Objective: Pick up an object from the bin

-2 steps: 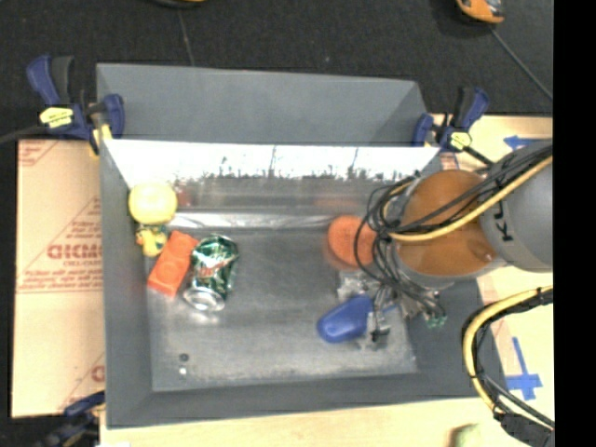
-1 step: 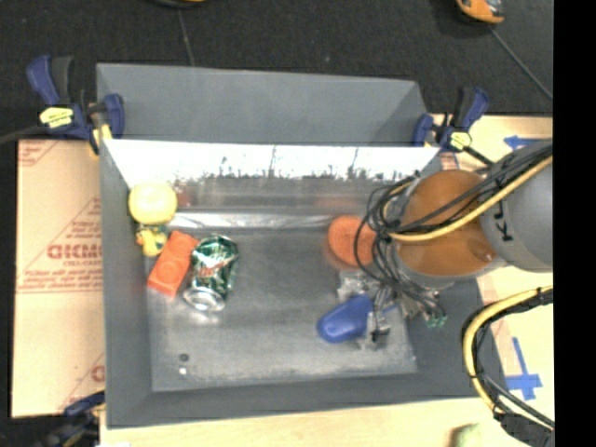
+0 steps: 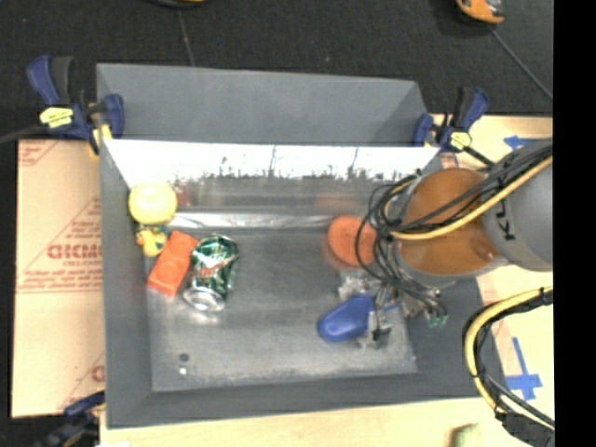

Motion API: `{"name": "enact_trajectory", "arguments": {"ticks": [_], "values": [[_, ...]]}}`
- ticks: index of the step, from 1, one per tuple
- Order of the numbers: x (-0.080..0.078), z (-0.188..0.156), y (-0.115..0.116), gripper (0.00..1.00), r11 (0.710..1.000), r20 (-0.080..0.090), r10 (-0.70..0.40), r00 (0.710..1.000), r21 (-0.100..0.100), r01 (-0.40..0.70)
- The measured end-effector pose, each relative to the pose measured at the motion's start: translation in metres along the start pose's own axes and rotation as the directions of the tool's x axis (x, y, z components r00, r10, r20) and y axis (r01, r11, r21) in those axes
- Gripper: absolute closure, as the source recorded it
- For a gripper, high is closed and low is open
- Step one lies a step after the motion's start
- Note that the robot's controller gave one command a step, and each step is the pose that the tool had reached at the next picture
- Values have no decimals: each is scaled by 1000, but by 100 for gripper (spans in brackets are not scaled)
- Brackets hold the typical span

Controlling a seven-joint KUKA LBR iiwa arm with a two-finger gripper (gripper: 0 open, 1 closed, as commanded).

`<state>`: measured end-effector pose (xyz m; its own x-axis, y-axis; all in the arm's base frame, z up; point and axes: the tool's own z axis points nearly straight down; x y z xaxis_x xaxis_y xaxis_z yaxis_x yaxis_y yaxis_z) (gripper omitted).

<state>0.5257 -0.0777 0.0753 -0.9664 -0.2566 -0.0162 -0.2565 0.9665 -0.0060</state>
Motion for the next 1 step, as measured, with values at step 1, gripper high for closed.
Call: {"name": "enact_trajectory", "arguments": {"ticks": [1], "values": [[1, -23, 0, 100, 1000, -5, 1, 1000, -2, -1]]}}
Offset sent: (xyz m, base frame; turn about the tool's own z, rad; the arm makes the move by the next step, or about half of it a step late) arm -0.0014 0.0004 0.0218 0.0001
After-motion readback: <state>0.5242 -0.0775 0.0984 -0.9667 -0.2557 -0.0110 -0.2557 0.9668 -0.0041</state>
